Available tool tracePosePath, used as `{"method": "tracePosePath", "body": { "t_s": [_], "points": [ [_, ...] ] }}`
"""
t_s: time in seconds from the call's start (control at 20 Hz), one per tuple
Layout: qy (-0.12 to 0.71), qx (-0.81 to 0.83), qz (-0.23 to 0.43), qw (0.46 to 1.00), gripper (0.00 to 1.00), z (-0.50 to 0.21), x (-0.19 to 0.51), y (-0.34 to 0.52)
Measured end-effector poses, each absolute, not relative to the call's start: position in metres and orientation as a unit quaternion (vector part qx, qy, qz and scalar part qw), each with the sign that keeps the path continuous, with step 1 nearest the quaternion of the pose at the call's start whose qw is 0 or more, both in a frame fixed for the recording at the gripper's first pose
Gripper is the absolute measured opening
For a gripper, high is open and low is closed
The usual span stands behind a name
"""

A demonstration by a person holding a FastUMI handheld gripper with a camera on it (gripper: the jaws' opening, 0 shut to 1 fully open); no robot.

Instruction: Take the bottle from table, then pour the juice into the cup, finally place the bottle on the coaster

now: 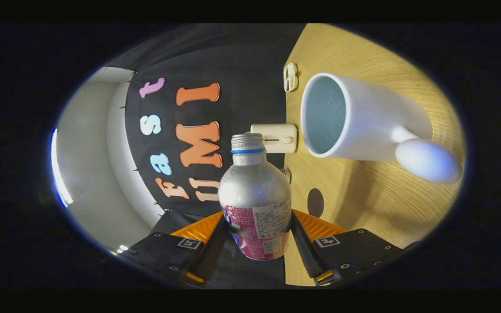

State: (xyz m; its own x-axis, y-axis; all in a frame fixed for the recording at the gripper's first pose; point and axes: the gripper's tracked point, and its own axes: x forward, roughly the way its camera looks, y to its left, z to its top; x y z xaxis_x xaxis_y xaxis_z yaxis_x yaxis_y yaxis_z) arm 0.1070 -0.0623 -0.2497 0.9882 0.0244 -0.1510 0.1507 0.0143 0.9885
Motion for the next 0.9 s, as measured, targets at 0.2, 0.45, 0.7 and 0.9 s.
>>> {"method": "tracePosePath", "body": {
  "t_s": [0.2, 0.45, 0.7, 0.9],
  "points": [
    [0.059, 0.716, -0.043, 0.694, 0.79, -0.247, 0.104, -0.063],
    [0.041, 0.760, -0.032, 0.648, 0.79, -0.237, 0.096, -0.072],
    [0.026, 0.788, -0.035, 0.614, 0.79, -0.235, 0.090, -0.081],
    [0.025, 0.800, -0.041, 0.599, 0.78, -0.237, 0.091, -0.078]
  ]
}}
